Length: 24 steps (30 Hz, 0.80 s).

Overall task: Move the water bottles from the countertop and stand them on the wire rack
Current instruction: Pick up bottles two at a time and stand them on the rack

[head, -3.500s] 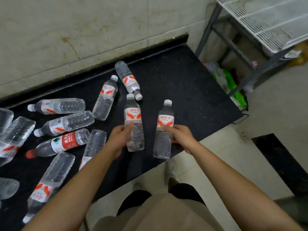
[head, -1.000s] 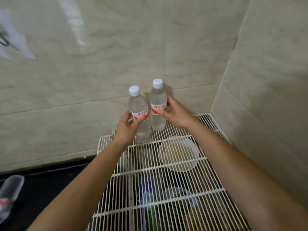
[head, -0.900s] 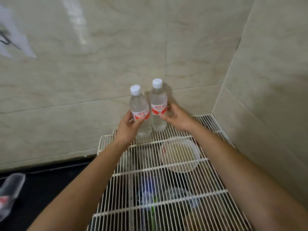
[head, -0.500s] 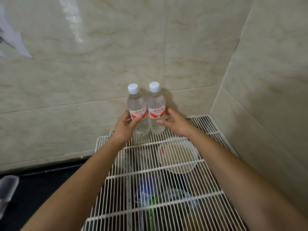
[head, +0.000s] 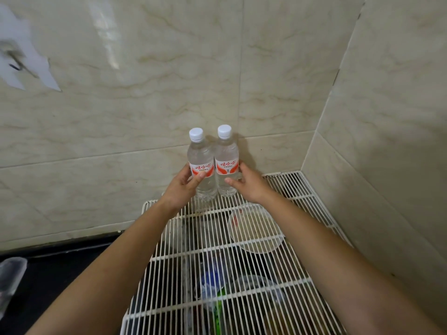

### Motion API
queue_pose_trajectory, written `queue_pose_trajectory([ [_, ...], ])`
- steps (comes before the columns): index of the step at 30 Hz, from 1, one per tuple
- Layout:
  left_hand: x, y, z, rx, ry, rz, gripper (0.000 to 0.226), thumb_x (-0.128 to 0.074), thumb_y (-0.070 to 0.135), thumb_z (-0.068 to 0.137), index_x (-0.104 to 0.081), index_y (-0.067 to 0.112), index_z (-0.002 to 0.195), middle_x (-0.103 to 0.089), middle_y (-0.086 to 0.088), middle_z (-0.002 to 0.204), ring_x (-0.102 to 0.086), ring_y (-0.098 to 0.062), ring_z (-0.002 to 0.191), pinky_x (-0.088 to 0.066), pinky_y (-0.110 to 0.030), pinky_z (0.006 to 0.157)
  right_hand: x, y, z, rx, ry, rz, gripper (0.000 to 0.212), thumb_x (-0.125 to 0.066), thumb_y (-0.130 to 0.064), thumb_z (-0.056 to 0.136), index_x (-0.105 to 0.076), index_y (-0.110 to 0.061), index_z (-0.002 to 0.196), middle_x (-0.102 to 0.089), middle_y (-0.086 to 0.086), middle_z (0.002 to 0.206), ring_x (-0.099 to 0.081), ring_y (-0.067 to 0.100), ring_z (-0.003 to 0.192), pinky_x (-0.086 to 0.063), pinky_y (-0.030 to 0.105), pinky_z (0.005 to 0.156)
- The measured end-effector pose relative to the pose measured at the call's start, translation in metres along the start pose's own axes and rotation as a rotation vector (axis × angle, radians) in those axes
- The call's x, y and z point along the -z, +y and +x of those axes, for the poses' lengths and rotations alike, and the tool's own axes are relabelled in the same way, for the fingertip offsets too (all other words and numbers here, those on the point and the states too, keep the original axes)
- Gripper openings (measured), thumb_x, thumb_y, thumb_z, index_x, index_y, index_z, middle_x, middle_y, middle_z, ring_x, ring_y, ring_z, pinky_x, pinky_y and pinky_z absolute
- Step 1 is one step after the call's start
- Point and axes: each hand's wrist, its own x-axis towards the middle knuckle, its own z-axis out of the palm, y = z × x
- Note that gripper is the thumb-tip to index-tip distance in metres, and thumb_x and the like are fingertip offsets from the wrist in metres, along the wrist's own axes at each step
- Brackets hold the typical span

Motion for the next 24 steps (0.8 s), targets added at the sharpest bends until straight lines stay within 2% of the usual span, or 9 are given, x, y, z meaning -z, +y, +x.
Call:
queue_pose_trajectory([
  [2, 0.002, 0.004, -0.004, -0.009, -0.025, 0.096, 0.060, -0.057, 0.048, 0.098, -0.034, 0.040, 0.153, -0.048, 0.007, 0.154, -0.046, -0.022, 0.141, -0.042, -0.050, 0.112, -0.001, -0.002, -0.004, 0.019, 0.033, -0.032, 0.072, -0.067, -0.044, 0.095, -0.032, -0.028, 0.155, -0.047, -0.001, 0.157, -0.046, 0.026, 0.144, -0.039, 0.056, 0.116],
  [4, 0.003, 0.010, -0.007, -0.043, 0.041, 0.246, 0.076, -0.052, 0.060, 0.097, -0.018, 0.036, 0.161, -0.033, 0.002, 0.165, -0.033, -0.022, 0.150, -0.031, -0.051, 0.121, 0.002, -0.008, -0.011, 0.079, 0.102, -0.053, 0.080, -0.067, -0.051, 0.092, -0.026, -0.028, 0.157, -0.041, 0.001, 0.160, -0.042, 0.026, 0.146, -0.037, 0.055, 0.117],
  [6, 0.007, 0.022, -0.019, -0.103, 0.242, 0.418, 0.076, -0.039, 0.057, 0.102, -0.008, 0.023, 0.163, -0.019, -0.004, 0.170, -0.018, -0.021, 0.156, -0.019, -0.046, 0.126, 0.007, -0.015, -0.018, 0.171, 0.227, -0.141, 0.086, -0.059, -0.056, 0.096, -0.013, -0.024, 0.162, -0.025, 0.005, 0.168, -0.029, 0.026, 0.152, -0.027, 0.050, 0.123],
  [8, 0.015, 0.030, -0.042, -0.184, 0.475, 0.561, 0.069, -0.027, 0.055, 0.106, -0.009, 0.021, 0.163, -0.013, -0.006, 0.171, -0.010, -0.022, 0.158, -0.011, -0.043, 0.128, 0.009, -0.022, -0.028, 0.266, 0.428, -0.323, 0.087, -0.044, -0.059, 0.101, -0.001, -0.016, 0.163, -0.003, 0.010, 0.172, -0.008, 0.027, 0.158, -0.011, 0.047, 0.128],
  [11, 0.038, 0.026, -0.084, -0.225, 0.713, 0.866, 0.069, -0.015, 0.059, 0.103, -0.013, 0.024, 0.163, -0.008, -0.011, 0.171, -0.003, -0.030, 0.158, -0.007, -0.048, 0.127, 0.002, -0.029, -0.043, 0.465, 0.640, -0.479, 0.086, -0.034, -0.062, 0.101, -0.003, -0.014, 0.163, 0.006, 0.018, 0.170, 0.002, 0.034, 0.159, 0.001, 0.048, 0.128],
  [14, 0.061, 0.001, -0.133, -0.077, 0.754, 1.107, 0.071, -0.015, 0.061, 0.101, -0.012, 0.027, 0.163, -0.003, -0.011, 0.171, 0.000, -0.033, 0.158, -0.003, -0.054, 0.125, -0.033, -0.030, -0.047, 0.584, 0.583, -0.533, 0.084, -0.034, -0.064, 0.100, -0.008, -0.016, 0.163, 0.003, 0.024, 0.169, 0.001, 0.040, 0.157, 0.001, 0.055, 0.127],
  [16, 0.074, -0.020, -0.170, -0.003, 0.776, 1.187, 0.070, -0.021, 0.059, 0.101, -0.020, 0.024, 0.162, -0.011, -0.014, 0.170, -0.008, -0.038, 0.157, -0.010, -0.061, 0.123, -0.065, -0.032, -0.048, 0.626, 0.496, -0.552, 0.083, -0.032, -0.066, 0.100, -0.008, -0.018, 0.164, 0.003, 0.024, 0.169, 0.002, 0.041, 0.157, -0.001, 0.059, 0.126],
  [19, 0.093, -0.042, -0.225, 0.104, 0.842, 1.275, 0.067, -0.032, 0.055, 0.102, -0.032, 0.018, 0.158, -0.023, -0.020, 0.166, -0.019, -0.044, 0.153, -0.019, -0.068, 0.118, -0.116, -0.048, -0.053, 0.736, 0.382, -0.554, 0.085, -0.037, -0.065, 0.100, -0.007, -0.018, 0.164, 0.005, 0.024, 0.169, 0.004, 0.042, 0.157, -0.001, 0.059, 0.125],
  [24, 0.130, -0.051, -0.312, 0.229, 0.968, 1.315, 0.067, -0.035, 0.052, 0.101, -0.037, 0.015, 0.156, -0.026, -0.022, 0.165, -0.024, -0.044, 0.152, -0.024, -0.069, 0.115, -0.199, -0.102, -0.086, 0.901, 0.233, -0.479, 0.087, -0.041, -0.063, 0.099, -0.009, -0.015, 0.164, 0.003, 0.023, 0.169, 0.003, 0.042, 0.157, -0.005, 0.060, 0.125],
])
